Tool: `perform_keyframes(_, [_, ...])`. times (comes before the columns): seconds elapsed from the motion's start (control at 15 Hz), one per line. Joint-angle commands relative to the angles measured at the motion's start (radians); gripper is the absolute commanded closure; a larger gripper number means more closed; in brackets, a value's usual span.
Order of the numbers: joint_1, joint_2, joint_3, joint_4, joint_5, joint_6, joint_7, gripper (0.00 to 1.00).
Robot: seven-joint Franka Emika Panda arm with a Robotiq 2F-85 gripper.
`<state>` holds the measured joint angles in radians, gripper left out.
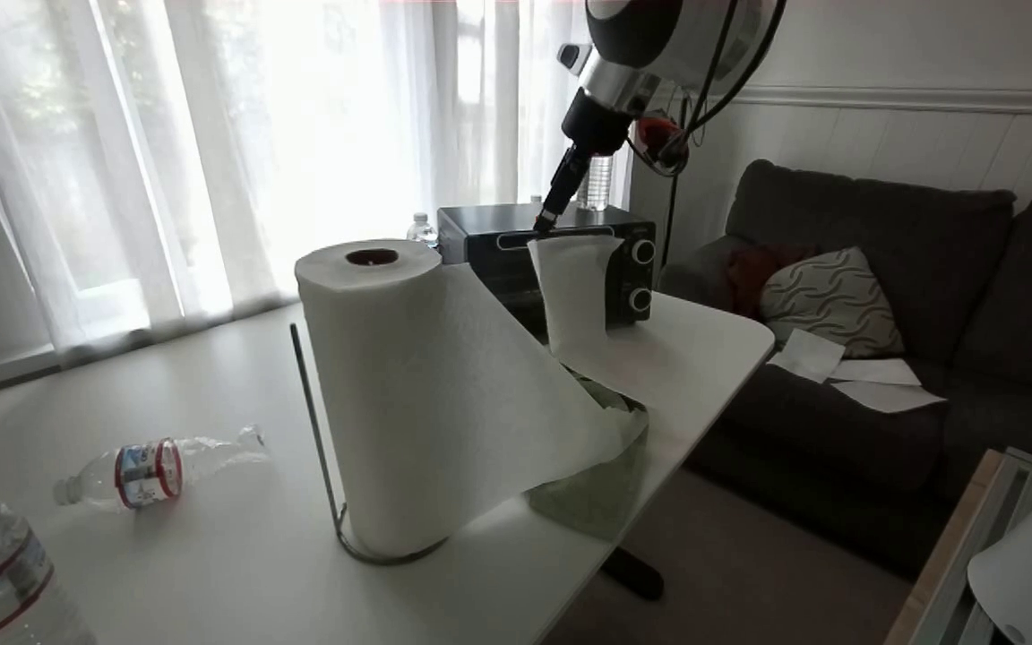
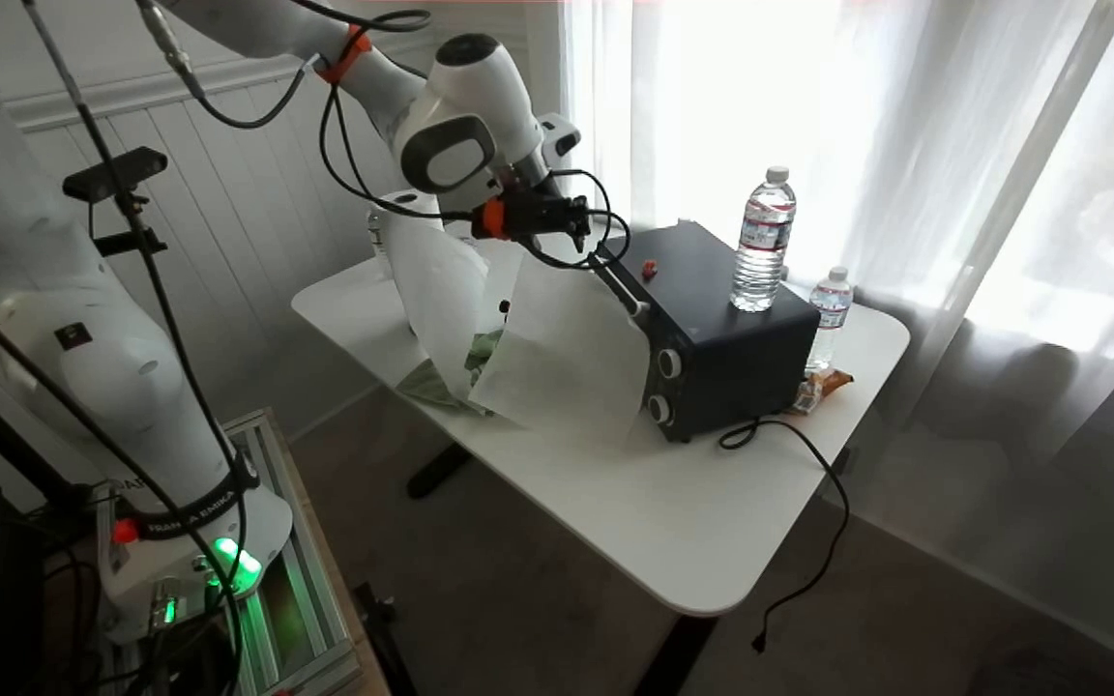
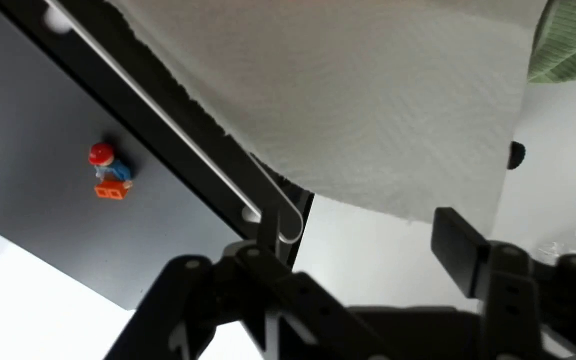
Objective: Cut out the paper towel and put it on the green towel
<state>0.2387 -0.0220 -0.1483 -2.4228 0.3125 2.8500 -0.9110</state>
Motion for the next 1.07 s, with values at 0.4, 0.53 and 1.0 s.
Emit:
perform_keyframes(0.4, [-0.036,-0.261,0.071,-0.093,-0.056,-0.171,0.029,0.0])
perform_keyframes(0.53, [-0.02,-0.303,0.075,-0.108,-0.032,-0.214,0.017,0.0])
perform_keyframes(1.0, [-0.018,-0.42,0.159,-0.144,-0.073,-0.364,0.217,0.0])
